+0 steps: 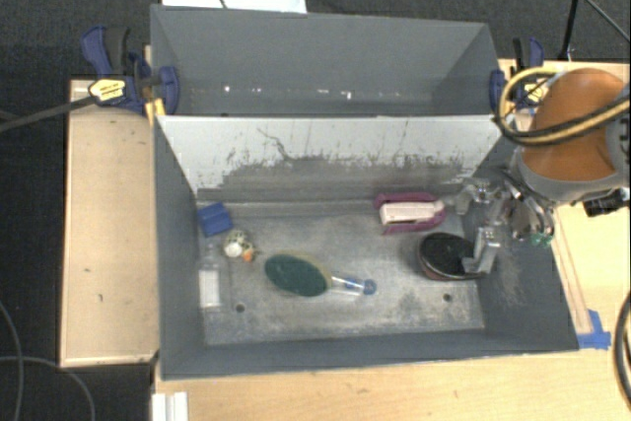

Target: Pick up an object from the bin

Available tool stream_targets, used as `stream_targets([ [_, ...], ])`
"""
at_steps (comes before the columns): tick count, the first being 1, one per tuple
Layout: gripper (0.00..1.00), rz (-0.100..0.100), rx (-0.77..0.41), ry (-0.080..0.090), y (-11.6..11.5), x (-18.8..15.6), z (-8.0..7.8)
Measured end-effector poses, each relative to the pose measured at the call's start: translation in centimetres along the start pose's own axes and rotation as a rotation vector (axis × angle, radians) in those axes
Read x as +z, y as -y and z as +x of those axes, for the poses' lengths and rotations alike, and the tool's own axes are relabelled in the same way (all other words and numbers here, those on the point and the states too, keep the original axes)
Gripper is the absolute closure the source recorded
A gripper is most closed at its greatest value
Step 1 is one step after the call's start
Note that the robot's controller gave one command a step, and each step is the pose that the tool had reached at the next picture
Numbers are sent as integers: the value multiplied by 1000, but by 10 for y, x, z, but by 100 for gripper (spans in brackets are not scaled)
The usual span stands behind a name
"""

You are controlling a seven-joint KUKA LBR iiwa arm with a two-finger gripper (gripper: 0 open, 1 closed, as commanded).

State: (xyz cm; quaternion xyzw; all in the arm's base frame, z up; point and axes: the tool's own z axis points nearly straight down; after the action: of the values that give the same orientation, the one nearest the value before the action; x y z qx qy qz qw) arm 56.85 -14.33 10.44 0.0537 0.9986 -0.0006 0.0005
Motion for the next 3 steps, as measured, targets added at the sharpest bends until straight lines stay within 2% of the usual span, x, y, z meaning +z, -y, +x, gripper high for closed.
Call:
stream_targets([
  [1,0,0,-603,2,-2,34,39],
  [2,100,0,-602,3,-2,33,38],
  [3,0,-1,-602,3,-2,33,38],
])
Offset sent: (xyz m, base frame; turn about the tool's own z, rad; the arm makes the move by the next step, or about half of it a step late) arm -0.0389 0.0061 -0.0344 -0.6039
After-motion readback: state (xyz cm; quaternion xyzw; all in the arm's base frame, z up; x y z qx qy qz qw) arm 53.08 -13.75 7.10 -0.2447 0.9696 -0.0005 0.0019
